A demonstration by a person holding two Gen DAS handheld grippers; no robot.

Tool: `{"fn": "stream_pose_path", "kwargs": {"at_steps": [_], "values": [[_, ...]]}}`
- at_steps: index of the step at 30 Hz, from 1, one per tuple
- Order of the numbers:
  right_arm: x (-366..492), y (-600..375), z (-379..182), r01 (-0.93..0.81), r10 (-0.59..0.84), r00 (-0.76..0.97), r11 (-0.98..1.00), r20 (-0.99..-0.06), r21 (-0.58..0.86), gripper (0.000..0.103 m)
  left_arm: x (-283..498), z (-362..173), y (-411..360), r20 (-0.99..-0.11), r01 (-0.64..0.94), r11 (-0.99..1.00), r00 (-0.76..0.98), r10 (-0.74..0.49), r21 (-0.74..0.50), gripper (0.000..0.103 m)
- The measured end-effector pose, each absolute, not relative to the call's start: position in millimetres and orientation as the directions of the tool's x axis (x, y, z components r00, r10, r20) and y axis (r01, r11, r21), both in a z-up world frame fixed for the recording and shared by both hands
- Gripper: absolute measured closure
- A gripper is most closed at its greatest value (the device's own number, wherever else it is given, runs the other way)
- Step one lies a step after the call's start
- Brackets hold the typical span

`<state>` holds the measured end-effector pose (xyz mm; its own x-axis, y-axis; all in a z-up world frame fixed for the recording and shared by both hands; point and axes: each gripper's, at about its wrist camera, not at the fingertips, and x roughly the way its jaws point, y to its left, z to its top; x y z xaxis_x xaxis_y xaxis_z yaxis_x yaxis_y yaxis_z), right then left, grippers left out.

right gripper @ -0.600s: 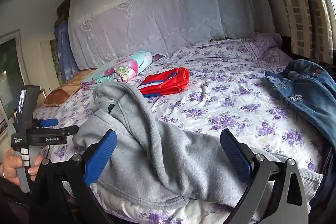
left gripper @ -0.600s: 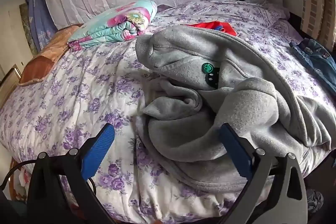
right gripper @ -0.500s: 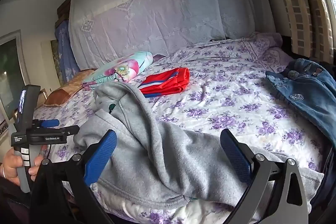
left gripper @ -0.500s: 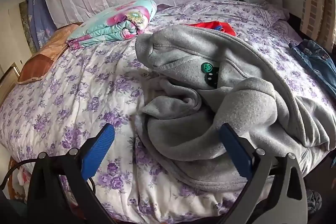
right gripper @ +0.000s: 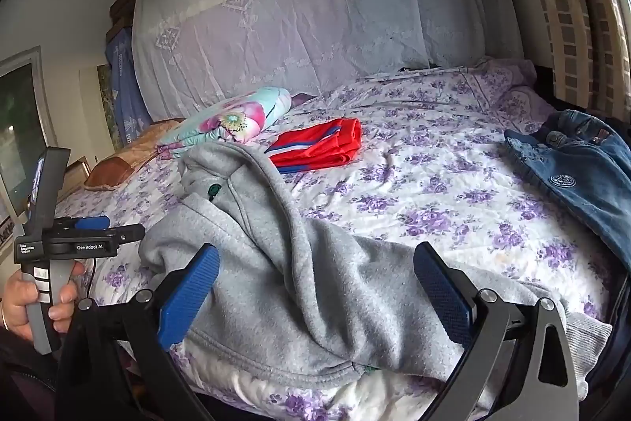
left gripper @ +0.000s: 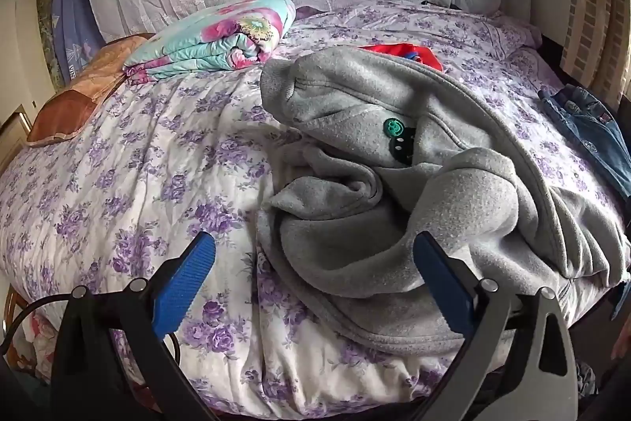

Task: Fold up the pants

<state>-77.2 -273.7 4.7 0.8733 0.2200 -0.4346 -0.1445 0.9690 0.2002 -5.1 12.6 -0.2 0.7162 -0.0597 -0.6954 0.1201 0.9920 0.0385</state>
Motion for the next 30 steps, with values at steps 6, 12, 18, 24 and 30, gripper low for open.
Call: {"fn": "stream_pose_path", "kwargs": {"at_steps": [6,12,18,24,30], "values": [[-77.4,-272.3,4.8,-0.149,0.226,0.870,0.968,-0.438,0.204,0.004,-4.5,0.2,9.6,-0.700,0.124,0.992,0.712,-0.062,0.038,0.005],[-75.1,-270.9,3.0,-0.160,0.243,0.859,0.963,-0.450,0.216,0.004,-4.1,0.3,9.3,-0.699,0.124,0.991,0.712,-0.061,0.040,0.005],[-73.3,-269.5,2.2,-0.168,0.259,0.854,0.958,-0.451,0.231,0.004,-4.0,-0.7,7.8,-0.701,0.123,0.992,0.710,-0.064,0.035,0.005],[-72.9,-265.5,2.8,-0.171,0.254,0.857,0.961,-0.449,0.218,0.004,-3.9,-1.5,7.8,-0.703,0.125,0.992,0.708,-0.068,0.030,0.005],[-72.7,-266.7,2.4,-0.172,0.256,0.855,0.960,-0.450,0.220,0.004,-3.7,-2.4,5.7,-0.702,0.130,0.991,0.708,-0.071,0.031,0.005]]}}
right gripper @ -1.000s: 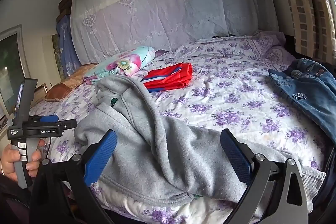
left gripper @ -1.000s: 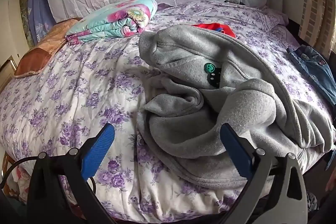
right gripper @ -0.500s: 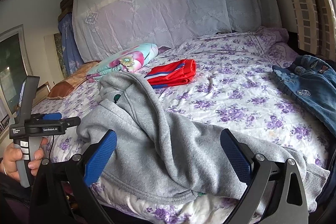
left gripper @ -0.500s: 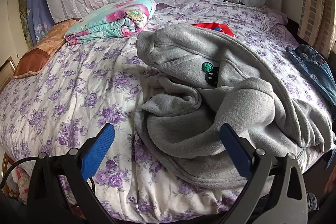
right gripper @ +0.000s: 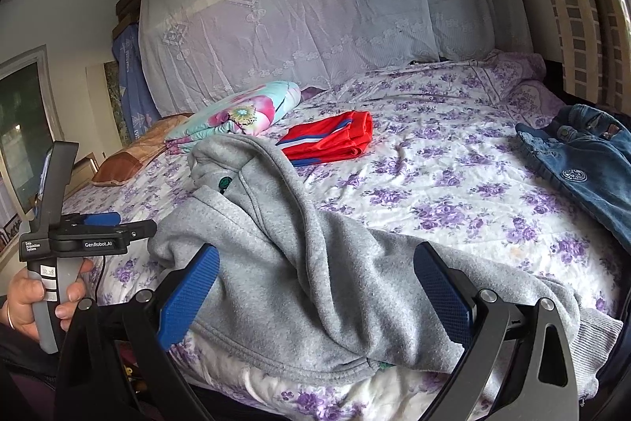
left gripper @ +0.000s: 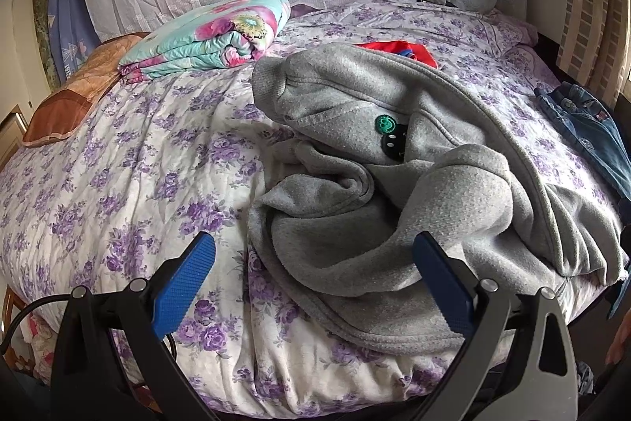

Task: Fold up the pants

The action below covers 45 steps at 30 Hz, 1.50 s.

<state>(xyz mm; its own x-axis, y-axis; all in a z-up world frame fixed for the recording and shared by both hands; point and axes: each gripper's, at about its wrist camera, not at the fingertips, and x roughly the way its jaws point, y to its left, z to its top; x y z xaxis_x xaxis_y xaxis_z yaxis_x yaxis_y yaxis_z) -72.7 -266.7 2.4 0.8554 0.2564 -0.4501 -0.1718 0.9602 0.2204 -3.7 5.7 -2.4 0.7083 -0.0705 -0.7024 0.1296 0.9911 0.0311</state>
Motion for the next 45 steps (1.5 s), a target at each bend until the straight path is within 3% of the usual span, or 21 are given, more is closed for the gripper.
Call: {"fn": "stream_pose_path", "kwargs": {"at_steps": [24,32,36,38,41,44,45], "values": [[-72,-264,2,-0.186,0.264,0.849,0.960,-0.458,0.209,0.004,0,1,12,-0.691,0.124,0.992,0.720,-0.063,0.039,0.005],[-64,-262,0,-0.191,0.269,0.836,0.960,-0.479,0.205,0.004,49,1,39,-0.697,0.204,0.963,0.665,-0.268,-0.176,0.005],[-56,-256,8,-0.201,0.257,0.838,0.965,-0.481,0.166,0.004,79,-20,17,-0.744,0.242,0.955,0.605,-0.285,-0.169,0.007],[-52,-254,14,-0.205,0.250,0.839,0.968,-0.484,0.146,0.004,91,-33,1,-0.776,0.269,0.950,0.561,-0.289,-0.160,0.013],[-45,-250,23,-0.225,0.253,0.833,0.967,-0.492,0.117,0.004,109,-51,-5,-0.808,0.270,0.940,0.495,-0.320,-0.207,0.034],[-41,-246,29,-0.232,0.249,0.832,0.968,-0.496,0.098,0.004,106,-54,0,-0.801,0.289,0.925,0.475,-0.364,-0.248,0.058],[-41,-245,32,-0.236,0.252,0.834,0.967,-0.491,0.095,0.004,102,-54,1,-0.800,0.305,0.921,0.474,-0.368,-0.242,0.072]]}}
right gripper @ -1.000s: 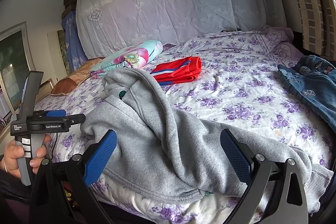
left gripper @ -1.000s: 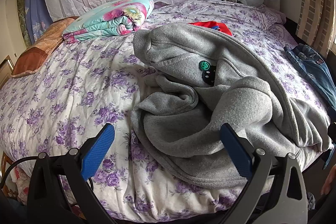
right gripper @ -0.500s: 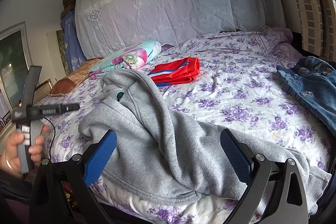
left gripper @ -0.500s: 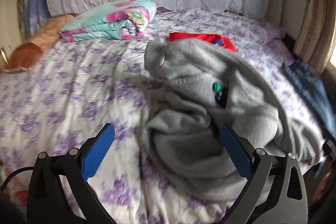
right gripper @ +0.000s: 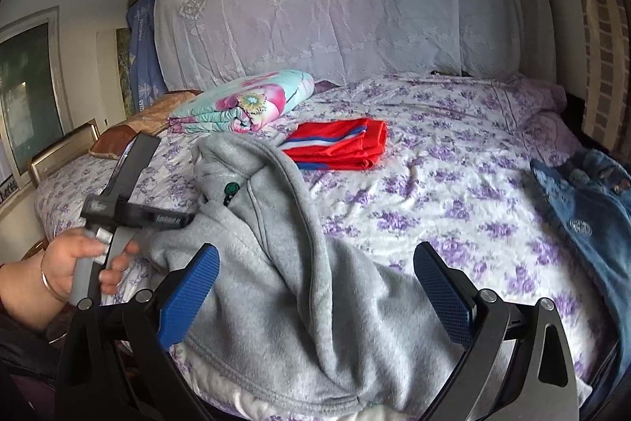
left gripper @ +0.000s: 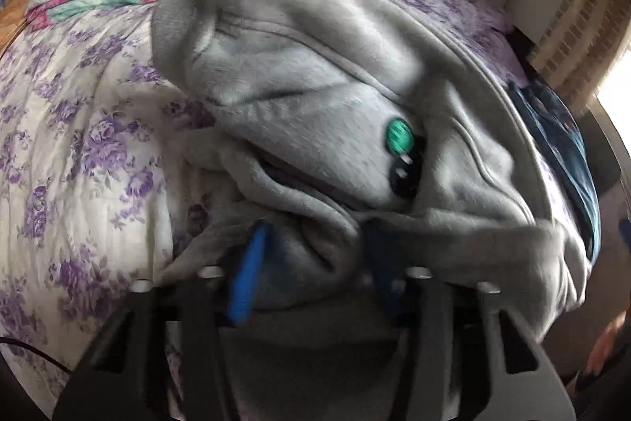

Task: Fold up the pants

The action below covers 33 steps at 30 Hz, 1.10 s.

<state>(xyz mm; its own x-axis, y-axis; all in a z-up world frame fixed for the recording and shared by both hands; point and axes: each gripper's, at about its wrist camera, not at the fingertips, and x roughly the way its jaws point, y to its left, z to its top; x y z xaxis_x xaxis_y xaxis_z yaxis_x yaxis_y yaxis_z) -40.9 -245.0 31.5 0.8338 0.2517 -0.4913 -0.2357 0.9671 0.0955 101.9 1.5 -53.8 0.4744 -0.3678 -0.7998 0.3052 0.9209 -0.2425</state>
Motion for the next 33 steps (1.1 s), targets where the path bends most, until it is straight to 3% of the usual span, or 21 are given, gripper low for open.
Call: {"fn": "stream_pose_path", "kwargs": {"at_steps": [1,3,8,11,13,15,17,19,20,21,22,23,25,30,33], "values": [[-41,-244,33,-0.242,0.256,0.835,0.966,-0.488,0.092,0.004,94,-53,3,-0.797,0.329,0.916,0.476,-0.372,-0.231,0.081],[-36,-241,38,-0.257,0.259,0.837,0.964,-0.482,0.071,0.004,84,-53,10,-0.785,0.352,0.905,0.479,-0.394,-0.239,0.083],[1,-211,74,-0.398,0.355,0.807,0.917,-0.472,0.010,0.004,91,-53,11,-0.777,0.352,0.903,0.485,-0.401,-0.247,0.076],[43,-173,92,-0.473,0.378,0.775,0.878,-0.507,-0.068,0.004,107,-49,-10,-0.790,0.342,0.919,0.500,-0.354,-0.195,0.048],[80,-141,96,-0.506,0.365,0.757,0.852,-0.543,-0.133,0.004,125,-56,-11,-0.803,0.296,0.929,0.486,-0.346,-0.221,0.019],[112,-117,90,-0.531,0.349,0.735,0.830,-0.581,-0.172,0.004,138,-66,-4,-0.801,0.266,0.920,0.459,-0.385,-0.289,0.012],[155,-91,71,-0.556,0.307,0.691,0.804,-0.655,-0.209,0.004,143,-77,3,-0.794,0.248,0.898,0.422,-0.437,-0.363,0.017],[201,-75,35,-0.564,0.223,0.617,0.794,-0.754,-0.227,0.004,135,-75,5,-0.787,0.280,0.898,0.439,-0.433,-0.339,0.055],[214,-72,18,-0.565,0.193,0.574,0.797,-0.796,-0.214,0.007,132,-75,9,-0.781,0.283,0.892,0.437,-0.446,-0.352,0.059],[230,-72,-1,-0.588,0.212,0.472,0.799,-0.856,-0.126,0.020,129,-74,17,-0.768,0.274,0.882,0.437,-0.468,-0.382,0.069],[242,-73,-18,-0.619,0.324,0.307,0.783,-0.895,0.071,0.073,126,-73,23,-0.760,0.268,0.875,0.436,-0.483,-0.403,0.075],[245,-73,-24,-0.623,0.357,0.257,0.771,-0.898,0.128,0.095,125,-71,31,-0.748,0.257,0.865,0.434,-0.501,-0.430,0.077],[233,-65,-17,-0.649,0.322,0.356,0.761,-0.877,0.017,0.095,116,-61,44,-0.720,0.251,0.855,0.462,-0.518,-0.454,0.078],[216,-75,59,-0.654,0.481,0.488,0.754,-0.728,0.060,0.095,74,-16,65,-0.634,0.275,0.880,0.613,-0.471,-0.388,0.079],[214,-63,108,-0.680,0.544,0.540,0.732,-0.642,0.048,0.095,28,33,95,-0.522,0.263,0.896,0.739,-0.426,-0.358,0.079]]}}
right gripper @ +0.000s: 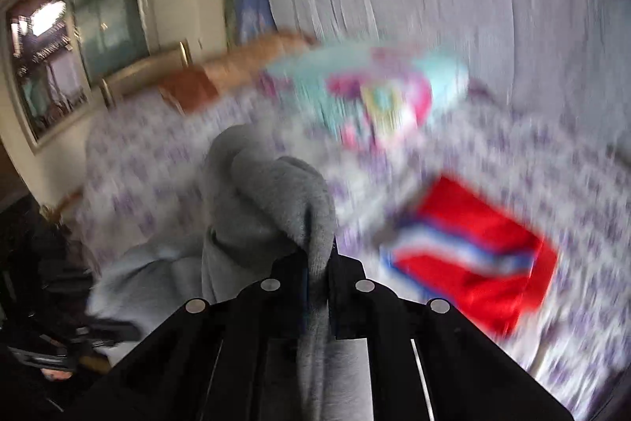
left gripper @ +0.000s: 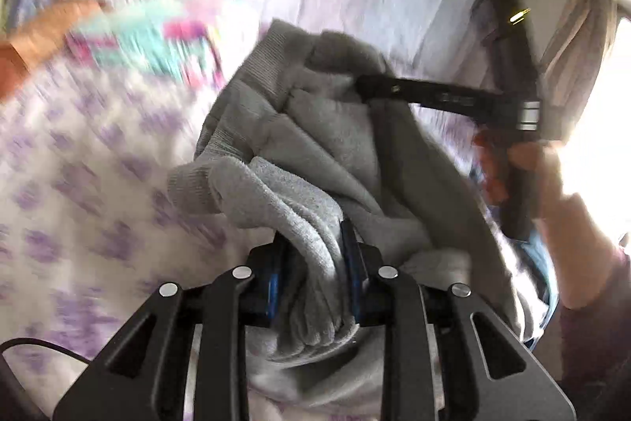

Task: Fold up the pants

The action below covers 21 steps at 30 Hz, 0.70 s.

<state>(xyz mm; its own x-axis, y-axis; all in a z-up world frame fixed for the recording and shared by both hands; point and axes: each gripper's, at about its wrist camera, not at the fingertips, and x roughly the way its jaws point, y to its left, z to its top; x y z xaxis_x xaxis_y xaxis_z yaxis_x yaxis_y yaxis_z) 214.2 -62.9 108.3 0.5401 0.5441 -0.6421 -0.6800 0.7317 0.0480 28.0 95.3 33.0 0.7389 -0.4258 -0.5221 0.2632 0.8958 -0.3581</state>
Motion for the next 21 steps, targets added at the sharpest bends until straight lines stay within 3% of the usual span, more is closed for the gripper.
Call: {"fn": "stream_pose_path", "kwargs": {"at_steps": [2,4,6,7,8,9,10,13,15,17,19,21], "values": [[217,-43,137,-0.703,0.597,0.549,0.708,-0.586,0.062,0.095,2,59,117,-0.459,0.234,0.908,0.802,-0.382,-0.347,0.089],[219,-12,161,-0.749,0.669,0.527,0.657,-0.524,0.086,0.095,-23,82,147,-0.418,0.160,0.929,0.858,-0.298,-0.333,0.089],[226,27,169,-0.794,0.736,0.466,0.593,-0.491,0.135,0.095,-36,89,175,-0.444,0.054,0.940,0.871,-0.208,-0.336,0.089],[228,41,164,-0.800,0.741,0.451,0.583,-0.498,0.144,0.088,-39,87,184,-0.460,0.007,0.943,0.872,-0.168,-0.332,0.088],[236,66,149,-0.792,0.714,0.437,0.593,-0.547,0.143,0.054,-39,81,193,-0.494,-0.055,0.949,0.862,-0.113,-0.312,0.086],[244,86,129,-0.760,0.635,0.446,0.641,-0.631,0.107,0.034,-34,67,206,-0.561,-0.134,0.948,0.826,-0.054,-0.288,0.084],[251,102,103,-0.707,0.499,0.482,0.707,-0.720,0.017,0.026,-32,56,216,-0.601,-0.172,0.940,0.798,-0.041,-0.293,0.083],[245,85,77,-0.666,0.411,0.510,0.745,-0.756,-0.044,0.026,-22,16,241,-0.731,-0.278,0.920,0.682,-0.013,-0.275,0.075],[222,38,82,-0.631,0.407,0.564,0.773,-0.719,-0.057,0.025,-22,5,254,-0.737,-0.299,0.904,0.675,-0.025,-0.304,0.072],[189,-25,89,-0.597,0.418,0.601,0.802,-0.681,-0.034,0.009,-18,16,258,-0.712,-0.285,0.906,0.702,-0.024,-0.312,0.062],[156,-86,93,-0.544,0.378,0.670,0.836,-0.639,-0.076,0.004,-13,36,243,-0.648,-0.247,0.920,0.761,-0.010,-0.305,0.038],[107,-162,91,-0.446,0.283,0.752,0.884,-0.595,-0.143,0.004,-7,53,219,-0.597,-0.192,0.935,0.801,-0.026,-0.297,0.026]]}}
